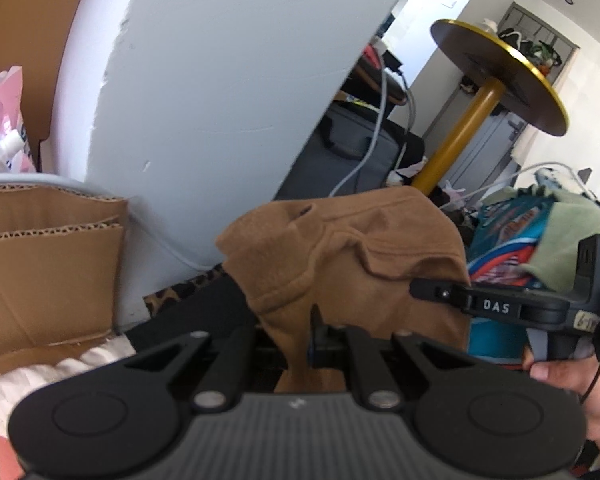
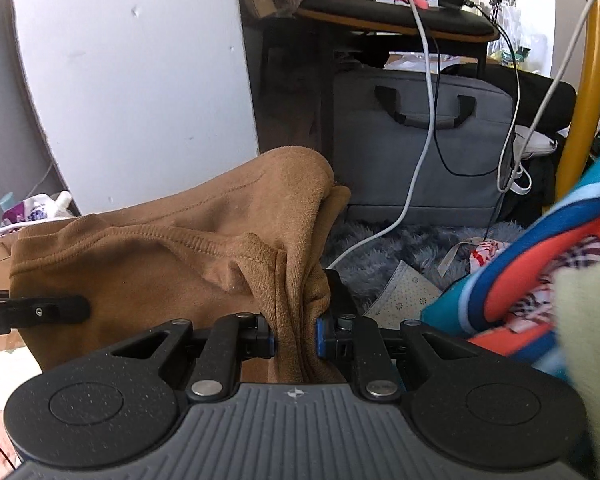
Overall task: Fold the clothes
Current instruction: 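Carry the held brown shirt with both tools toward the teal blanket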
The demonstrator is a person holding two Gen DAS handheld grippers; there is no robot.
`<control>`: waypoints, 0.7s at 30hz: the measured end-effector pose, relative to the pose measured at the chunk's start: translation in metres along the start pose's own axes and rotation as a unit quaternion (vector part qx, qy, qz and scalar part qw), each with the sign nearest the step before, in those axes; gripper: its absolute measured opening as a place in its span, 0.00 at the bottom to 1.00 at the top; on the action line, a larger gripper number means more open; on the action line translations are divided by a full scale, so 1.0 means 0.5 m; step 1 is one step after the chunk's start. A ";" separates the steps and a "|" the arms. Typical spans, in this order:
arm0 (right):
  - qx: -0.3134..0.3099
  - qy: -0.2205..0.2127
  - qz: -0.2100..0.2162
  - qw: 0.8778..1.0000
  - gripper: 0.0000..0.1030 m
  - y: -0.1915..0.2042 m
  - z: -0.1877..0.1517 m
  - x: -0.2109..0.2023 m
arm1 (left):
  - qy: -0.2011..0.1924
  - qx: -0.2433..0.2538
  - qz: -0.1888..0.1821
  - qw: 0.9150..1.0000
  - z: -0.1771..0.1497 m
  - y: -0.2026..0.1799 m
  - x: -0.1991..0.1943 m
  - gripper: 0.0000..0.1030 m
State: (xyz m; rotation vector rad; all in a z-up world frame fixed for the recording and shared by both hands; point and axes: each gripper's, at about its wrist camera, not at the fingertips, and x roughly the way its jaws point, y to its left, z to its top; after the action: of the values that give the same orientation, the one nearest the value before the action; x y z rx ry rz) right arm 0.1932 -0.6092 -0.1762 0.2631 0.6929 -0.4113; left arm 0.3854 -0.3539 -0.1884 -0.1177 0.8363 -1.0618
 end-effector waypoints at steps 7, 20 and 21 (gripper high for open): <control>0.010 0.005 0.003 1.000 0.18 -0.013 0.005 0.061 | 0.007 -0.007 0.007 1.000 0.002 0.045 0.033 0.06; 0.012 0.030 -0.012 0.999 0.21 -0.021 0.006 0.169 | 0.028 -0.029 0.023 0.999 -0.012 0.112 0.086 0.06; 0.011 0.031 -0.017 0.999 0.22 -0.022 0.006 0.178 | 0.031 -0.028 0.025 0.999 -0.013 0.115 0.092 0.06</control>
State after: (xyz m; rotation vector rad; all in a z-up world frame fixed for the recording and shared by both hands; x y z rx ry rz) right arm 0.2516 -0.6447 -0.2340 0.2862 0.7546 -0.4448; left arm 0.4327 -0.3596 -0.2447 -0.1118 0.9205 -0.9989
